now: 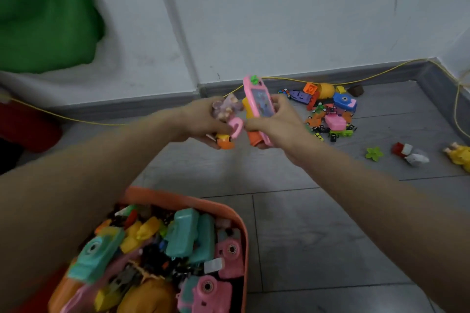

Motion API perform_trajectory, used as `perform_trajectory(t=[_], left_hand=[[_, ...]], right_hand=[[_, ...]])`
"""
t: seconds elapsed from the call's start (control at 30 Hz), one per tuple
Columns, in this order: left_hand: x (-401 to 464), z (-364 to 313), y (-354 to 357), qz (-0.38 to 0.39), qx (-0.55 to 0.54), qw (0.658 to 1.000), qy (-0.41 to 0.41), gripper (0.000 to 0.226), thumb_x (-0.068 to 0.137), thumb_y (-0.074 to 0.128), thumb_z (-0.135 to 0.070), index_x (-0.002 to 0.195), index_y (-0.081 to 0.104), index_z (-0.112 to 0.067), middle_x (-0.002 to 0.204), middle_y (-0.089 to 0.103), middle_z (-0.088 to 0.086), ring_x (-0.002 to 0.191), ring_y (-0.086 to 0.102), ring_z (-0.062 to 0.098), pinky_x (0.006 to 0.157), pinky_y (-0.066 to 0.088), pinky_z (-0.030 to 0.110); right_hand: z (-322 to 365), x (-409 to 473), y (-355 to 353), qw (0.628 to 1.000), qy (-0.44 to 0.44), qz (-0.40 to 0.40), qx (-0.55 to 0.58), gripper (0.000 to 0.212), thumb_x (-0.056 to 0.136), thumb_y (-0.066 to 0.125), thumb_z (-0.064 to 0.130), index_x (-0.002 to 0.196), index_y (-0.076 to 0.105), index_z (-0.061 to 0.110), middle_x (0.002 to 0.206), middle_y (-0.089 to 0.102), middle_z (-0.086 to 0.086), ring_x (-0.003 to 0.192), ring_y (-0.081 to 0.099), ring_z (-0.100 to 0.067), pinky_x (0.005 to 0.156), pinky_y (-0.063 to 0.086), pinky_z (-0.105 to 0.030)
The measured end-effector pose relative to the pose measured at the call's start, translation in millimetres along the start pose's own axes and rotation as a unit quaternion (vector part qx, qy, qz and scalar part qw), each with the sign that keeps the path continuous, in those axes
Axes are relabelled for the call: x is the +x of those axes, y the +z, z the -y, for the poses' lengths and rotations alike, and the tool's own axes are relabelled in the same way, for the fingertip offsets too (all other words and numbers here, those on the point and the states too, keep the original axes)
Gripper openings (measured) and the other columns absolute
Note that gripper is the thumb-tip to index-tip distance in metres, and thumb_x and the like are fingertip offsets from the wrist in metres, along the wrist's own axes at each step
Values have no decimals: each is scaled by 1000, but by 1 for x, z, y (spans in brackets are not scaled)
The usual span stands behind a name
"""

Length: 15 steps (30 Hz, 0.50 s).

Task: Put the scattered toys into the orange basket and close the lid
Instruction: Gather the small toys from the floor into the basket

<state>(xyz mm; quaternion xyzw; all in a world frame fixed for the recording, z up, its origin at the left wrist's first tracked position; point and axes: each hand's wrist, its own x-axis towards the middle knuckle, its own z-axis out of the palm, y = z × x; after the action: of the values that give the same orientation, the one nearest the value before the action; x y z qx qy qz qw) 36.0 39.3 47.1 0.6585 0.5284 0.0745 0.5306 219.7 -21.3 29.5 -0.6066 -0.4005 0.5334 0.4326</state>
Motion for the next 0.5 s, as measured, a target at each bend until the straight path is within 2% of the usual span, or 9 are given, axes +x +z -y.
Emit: perform_trajectory(t=[0.13, 0.2, 0.3, 0.37, 0.4, 0.43, 0.5], left_hand=[[-85, -10, -65, 36, 7, 999, 9, 30, 89, 69, -7, 113, 62, -24, 102, 71, 7, 87, 71, 18, 74, 61, 36], [-124, -6, -92, 75, 20, 997, -25, 23, 88, 69, -8, 108, 64, -19, 99, 70, 9, 87, 69, 19, 72, 61, 34], [-169, 4, -114, 148, 60, 981, -112, 19, 86, 69, -6, 105, 65, -10, 91, 72, 8, 78, 69, 18, 65, 59, 30], [-189, 15, -114, 171, 93, 963, -188, 32, 85, 70, -4, 114, 64, -17, 98, 74, 9, 81, 72, 19, 66, 60, 33], [-195, 21, -112, 178, 120, 952, -218, 41, 82, 74, -5, 118, 62, -23, 107, 72, 10, 87, 73, 21, 69, 61, 36], [-198, 26, -109, 182, 154, 941, -242, 49, 81, 77, -8, 121, 60, -30, 116, 67, 9, 94, 72, 21, 73, 61, 39], [-196, 31, -104, 182, 236, 914, -275, 56, 80, 81, -19, 125, 55, -40, 124, 59, 2, 102, 66, 18, 78, 61, 43]], right_hand=[[53, -43, 44, 991, -94, 92, 11, 64, 58, 82, 9, 113, 51, 18, 104, 66, -10, 61, 61, -18, 47, 50, -31], [66, -68, 59, 980, -113, 163, -10, 63, 63, 82, 4, 116, 50, 17, 104, 66, -10, 55, 60, -20, 46, 48, -30], [76, -103, 77, 949, -133, 250, -139, 62, 67, 81, 2, 118, 51, 23, 103, 66, -5, 57, 61, -16, 45, 46, -24], [75, -123, 89, 904, -124, 322, -252, 70, 68, 84, 12, 124, 46, 29, 104, 64, 2, 69, 67, -13, 52, 52, -23], [72, -132, 94, 868, -120, 361, -320, 78, 68, 87, 21, 131, 41, 31, 110, 60, 5, 81, 67, -12, 62, 56, -25], [68, -138, 97, 822, -123, 389, -398, 88, 69, 87, 34, 139, 33, 34, 120, 54, 7, 95, 64, -12, 75, 56, -25], [59, -146, 101, 730, -137, 423, -518, 102, 72, 79, 55, 151, 16, 38, 143, 35, 10, 123, 48, -12, 99, 44, -25]])
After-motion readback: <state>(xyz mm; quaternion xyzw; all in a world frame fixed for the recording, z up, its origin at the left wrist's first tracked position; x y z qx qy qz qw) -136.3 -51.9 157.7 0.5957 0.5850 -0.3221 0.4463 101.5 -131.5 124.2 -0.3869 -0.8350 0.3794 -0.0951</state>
